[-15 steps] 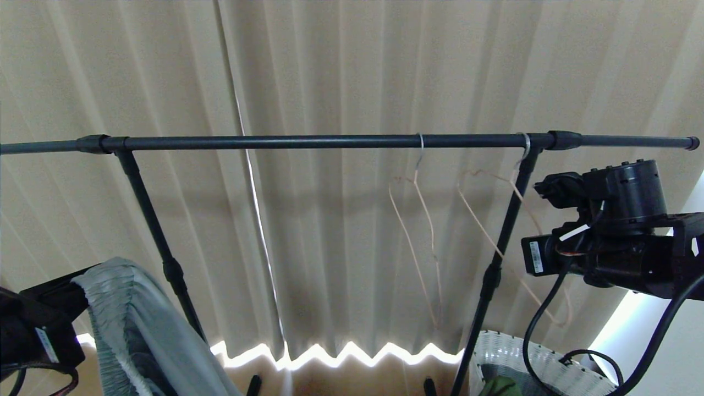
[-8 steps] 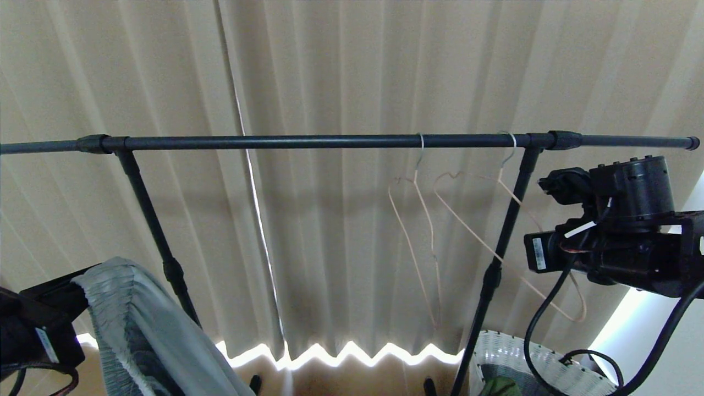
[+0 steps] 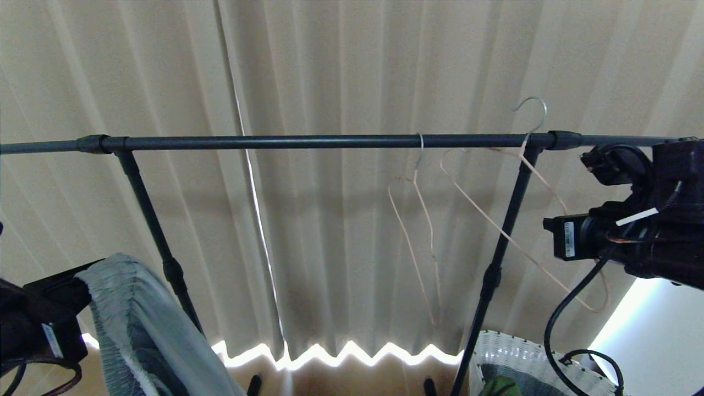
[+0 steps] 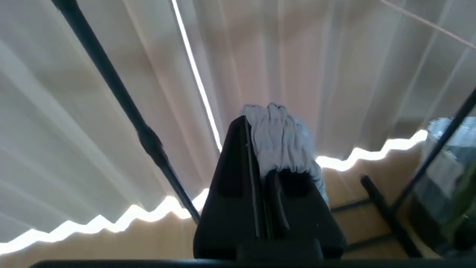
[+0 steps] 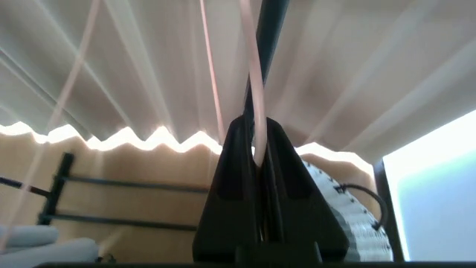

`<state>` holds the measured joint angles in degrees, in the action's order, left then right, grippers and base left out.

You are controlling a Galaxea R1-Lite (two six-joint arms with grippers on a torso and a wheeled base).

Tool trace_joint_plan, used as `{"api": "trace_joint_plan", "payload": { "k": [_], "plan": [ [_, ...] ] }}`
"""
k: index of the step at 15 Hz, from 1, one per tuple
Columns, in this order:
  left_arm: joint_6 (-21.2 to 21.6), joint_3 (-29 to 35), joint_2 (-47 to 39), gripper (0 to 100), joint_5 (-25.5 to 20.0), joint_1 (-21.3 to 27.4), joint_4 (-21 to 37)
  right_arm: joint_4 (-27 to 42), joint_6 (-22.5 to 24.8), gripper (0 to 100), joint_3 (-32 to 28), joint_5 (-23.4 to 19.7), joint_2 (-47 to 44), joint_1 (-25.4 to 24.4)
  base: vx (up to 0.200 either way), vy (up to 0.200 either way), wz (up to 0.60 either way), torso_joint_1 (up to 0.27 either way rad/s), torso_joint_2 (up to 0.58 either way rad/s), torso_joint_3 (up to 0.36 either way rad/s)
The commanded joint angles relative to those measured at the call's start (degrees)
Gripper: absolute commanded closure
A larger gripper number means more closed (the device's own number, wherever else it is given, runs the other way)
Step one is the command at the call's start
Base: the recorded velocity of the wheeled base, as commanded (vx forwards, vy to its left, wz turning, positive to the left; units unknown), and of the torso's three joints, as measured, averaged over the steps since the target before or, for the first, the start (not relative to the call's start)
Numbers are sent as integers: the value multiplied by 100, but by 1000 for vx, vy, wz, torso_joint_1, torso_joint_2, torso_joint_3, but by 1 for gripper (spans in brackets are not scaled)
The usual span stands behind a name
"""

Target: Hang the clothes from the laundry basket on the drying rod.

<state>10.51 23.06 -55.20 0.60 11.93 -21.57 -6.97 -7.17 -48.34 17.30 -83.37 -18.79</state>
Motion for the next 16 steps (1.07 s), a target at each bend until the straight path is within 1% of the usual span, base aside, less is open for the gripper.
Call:
{"api": "trace_joint_plan", "payload": {
  "k": [1,3,5,10,11,12,16],
  "plan": [
    [30,93,-88,100,2,-16,-6,-6,5,100,246,-86,489,-2,0,0,0,0,0,0],
    [21,190,-140,100,11,-16,-6,-6,5,100,597,-113,919,-29,0,0,0,0,0,0],
    [-49,330,-272,100,11,-25,-6,-6,5,100,773,-113,1113,-29,0,0,0,0,0,0],
    [-66,365,-360,100,11,-25,-164,3,14,100,835,-113,1332,-29,0,0,0,0,0,0],
    [-31,357,-430,100,11,-25,-296,3,22,100,931,-113,1499,-29,0,0,0,0,0,0],
    [-40,348,-448,100,11,-25,-296,12,40,100,975,-113,1587,-29,0,0,0,0,0,0],
    [-49,330,-483,100,11,-33,-296,73,146,100,1037,-113,1789,-29,-200,0,0,1,1,2]
  ]
}}
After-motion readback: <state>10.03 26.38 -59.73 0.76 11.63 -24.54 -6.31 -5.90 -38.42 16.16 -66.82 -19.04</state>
